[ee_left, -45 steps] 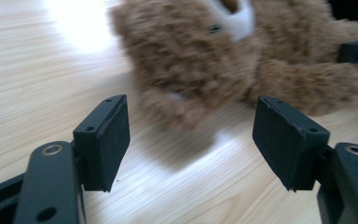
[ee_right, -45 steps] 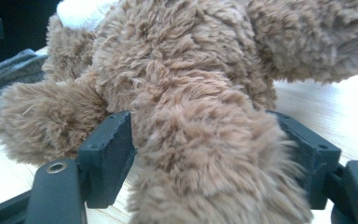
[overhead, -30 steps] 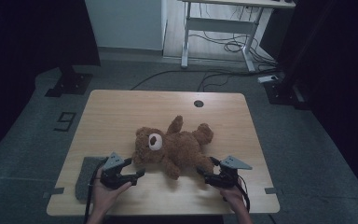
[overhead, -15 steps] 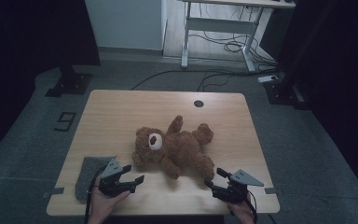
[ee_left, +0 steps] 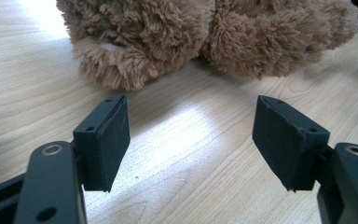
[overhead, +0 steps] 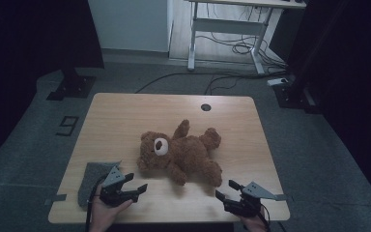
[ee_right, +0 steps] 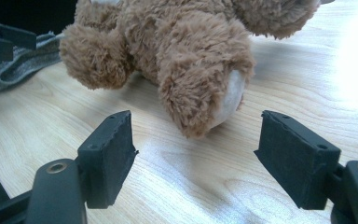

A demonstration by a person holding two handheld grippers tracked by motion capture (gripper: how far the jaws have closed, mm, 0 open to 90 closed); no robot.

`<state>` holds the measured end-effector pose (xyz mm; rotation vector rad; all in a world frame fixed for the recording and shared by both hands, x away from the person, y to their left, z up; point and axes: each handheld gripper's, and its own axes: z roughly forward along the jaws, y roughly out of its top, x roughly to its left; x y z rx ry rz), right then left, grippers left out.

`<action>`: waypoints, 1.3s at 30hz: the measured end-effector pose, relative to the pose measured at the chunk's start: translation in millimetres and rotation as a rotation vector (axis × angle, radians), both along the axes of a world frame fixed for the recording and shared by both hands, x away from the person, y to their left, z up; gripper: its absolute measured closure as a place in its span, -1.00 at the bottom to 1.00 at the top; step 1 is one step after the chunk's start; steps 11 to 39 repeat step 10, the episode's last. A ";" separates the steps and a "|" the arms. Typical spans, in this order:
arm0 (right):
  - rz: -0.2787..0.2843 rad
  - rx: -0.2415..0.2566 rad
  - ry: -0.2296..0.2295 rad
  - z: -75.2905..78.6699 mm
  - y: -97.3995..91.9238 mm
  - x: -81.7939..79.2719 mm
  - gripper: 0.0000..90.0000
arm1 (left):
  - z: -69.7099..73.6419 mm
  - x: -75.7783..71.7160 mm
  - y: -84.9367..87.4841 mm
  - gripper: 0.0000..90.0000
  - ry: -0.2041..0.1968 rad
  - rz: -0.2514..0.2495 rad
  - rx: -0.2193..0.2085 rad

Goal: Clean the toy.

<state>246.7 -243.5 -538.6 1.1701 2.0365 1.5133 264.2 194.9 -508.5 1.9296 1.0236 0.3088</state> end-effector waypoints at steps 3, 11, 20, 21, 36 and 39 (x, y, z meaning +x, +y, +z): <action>0.005 -0.018 0.000 0.1 0.5 0.7 -0.42 | 0.4 -0.3 -1.9 -0.38 0.000 -0.002 0.008; 0.004 -0.027 -0.010 1.7 1.6 3.0 -0.43 | 5.8 -1.8 -2.3 -0.39 -0.010 0.000 0.010; 0.004 -0.027 -0.010 1.7 1.6 3.0 -0.43 | 5.8 -1.8 -2.3 -0.39 -0.010 0.000 0.010; 0.004 -0.027 -0.010 1.7 1.6 3.0 -0.43 | 5.8 -1.8 -2.3 -0.39 -0.010 0.000 0.010; 0.004 -0.027 -0.010 1.7 1.6 3.0 -0.43 | 5.8 -1.8 -2.3 -0.39 -0.010 0.000 0.010; 0.004 -0.027 -0.010 1.7 1.6 3.0 -0.43 | 5.8 -1.8 -2.3 -0.39 -0.010 0.000 0.010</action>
